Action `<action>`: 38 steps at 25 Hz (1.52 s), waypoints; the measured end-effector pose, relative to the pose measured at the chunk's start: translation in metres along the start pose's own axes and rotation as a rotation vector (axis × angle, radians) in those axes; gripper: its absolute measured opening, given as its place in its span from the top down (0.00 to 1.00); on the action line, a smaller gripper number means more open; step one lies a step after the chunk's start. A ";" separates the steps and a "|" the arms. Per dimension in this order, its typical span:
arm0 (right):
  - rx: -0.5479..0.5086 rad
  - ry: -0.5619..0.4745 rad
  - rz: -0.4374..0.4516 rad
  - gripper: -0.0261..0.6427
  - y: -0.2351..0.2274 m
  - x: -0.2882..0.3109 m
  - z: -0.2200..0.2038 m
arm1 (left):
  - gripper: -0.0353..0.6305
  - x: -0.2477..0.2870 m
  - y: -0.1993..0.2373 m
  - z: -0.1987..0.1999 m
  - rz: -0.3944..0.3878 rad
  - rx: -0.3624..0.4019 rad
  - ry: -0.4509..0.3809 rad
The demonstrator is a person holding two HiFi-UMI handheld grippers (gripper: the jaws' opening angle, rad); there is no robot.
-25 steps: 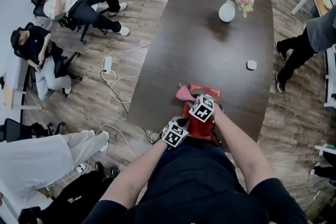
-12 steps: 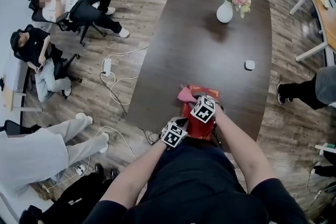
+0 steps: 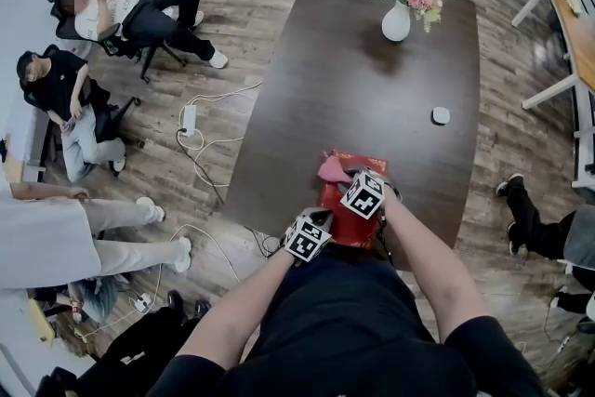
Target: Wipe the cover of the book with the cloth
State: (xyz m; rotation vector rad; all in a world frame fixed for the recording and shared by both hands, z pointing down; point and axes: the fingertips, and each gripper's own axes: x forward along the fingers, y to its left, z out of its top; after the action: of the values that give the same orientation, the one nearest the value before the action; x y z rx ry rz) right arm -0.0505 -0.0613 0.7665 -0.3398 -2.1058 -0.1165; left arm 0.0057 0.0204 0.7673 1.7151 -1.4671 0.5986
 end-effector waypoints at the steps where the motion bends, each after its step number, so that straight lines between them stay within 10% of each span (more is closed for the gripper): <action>1: 0.001 0.001 0.000 0.78 0.000 -0.001 -0.001 | 0.95 0.002 0.001 0.000 0.004 0.005 -0.013; 38: 0.012 0.017 -0.016 0.78 -0.007 -0.021 -0.030 | 0.95 -0.002 0.000 0.000 -0.005 0.009 0.000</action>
State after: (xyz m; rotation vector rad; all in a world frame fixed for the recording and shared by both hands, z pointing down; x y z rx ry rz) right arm -0.0174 -0.0788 0.7654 -0.3139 -2.0922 -0.1154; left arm 0.0052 0.0215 0.7660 1.7248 -1.4620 0.6040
